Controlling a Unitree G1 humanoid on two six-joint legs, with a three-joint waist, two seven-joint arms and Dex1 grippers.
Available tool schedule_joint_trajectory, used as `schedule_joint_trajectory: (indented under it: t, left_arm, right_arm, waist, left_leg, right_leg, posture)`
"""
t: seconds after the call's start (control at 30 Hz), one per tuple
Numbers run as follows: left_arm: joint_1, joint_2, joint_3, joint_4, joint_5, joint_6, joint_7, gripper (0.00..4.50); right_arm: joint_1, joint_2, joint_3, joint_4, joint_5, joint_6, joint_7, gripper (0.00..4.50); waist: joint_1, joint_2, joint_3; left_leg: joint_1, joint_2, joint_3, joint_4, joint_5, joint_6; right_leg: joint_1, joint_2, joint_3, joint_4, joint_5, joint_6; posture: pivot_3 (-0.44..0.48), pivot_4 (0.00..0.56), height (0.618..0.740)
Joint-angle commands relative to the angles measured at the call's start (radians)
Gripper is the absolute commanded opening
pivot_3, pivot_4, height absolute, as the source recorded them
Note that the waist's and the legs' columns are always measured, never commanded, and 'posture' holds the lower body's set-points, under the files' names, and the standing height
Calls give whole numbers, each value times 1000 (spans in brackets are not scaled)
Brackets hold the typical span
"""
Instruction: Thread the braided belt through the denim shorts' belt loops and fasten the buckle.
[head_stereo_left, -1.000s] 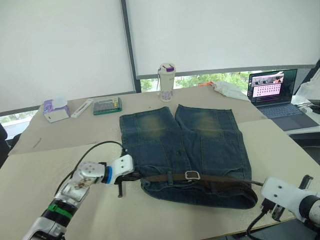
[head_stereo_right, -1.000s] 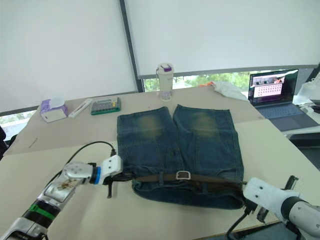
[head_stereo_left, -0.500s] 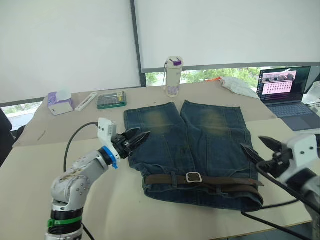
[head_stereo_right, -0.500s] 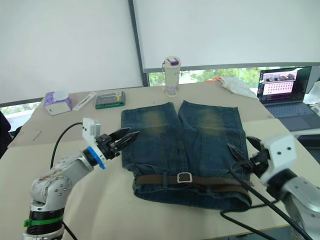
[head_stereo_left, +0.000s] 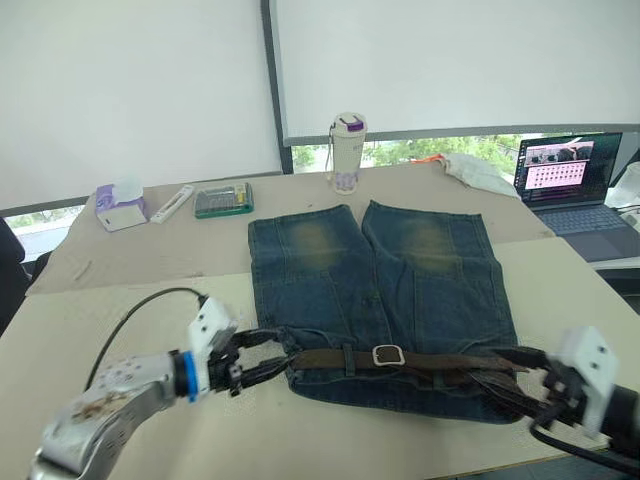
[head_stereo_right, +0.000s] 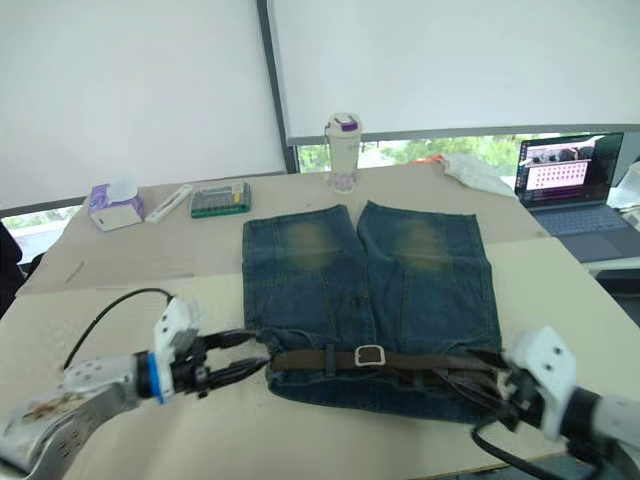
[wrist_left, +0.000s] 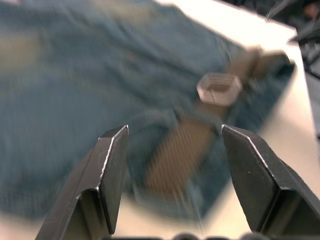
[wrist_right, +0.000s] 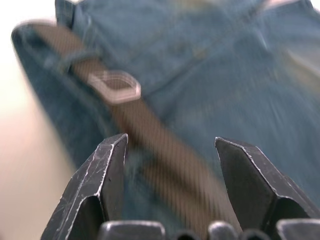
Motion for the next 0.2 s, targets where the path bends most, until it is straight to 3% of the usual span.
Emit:
schedule_joint_trajectory:
  t: [0.03, 0.2]
  left_arm:
    - [95, 45, 90, -12, -4, -49, -78, 3121]
    - [150, 53, 101, 21, 8, -76, -114, 3121]
  right_arm:
    - [85, 6, -167, -11, 42, -56, 77, 3096]
    - [128, 9, -211, 6, 34, -92, 84, 3096]
  waist:
    - [0, 1, 0]
    - [1, 0, 1]
  left_leg:
    - [0, 0, 0, 0, 0, 0]
    - [0, 1, 0, 0, 0, 0]
  right_leg:
    - [0, 0, 0, 0, -1, 1]
    - [0, 0, 0, 0, -1, 0]
  posture:
    - [0, 150, 740]
    - [0, 150, 740]
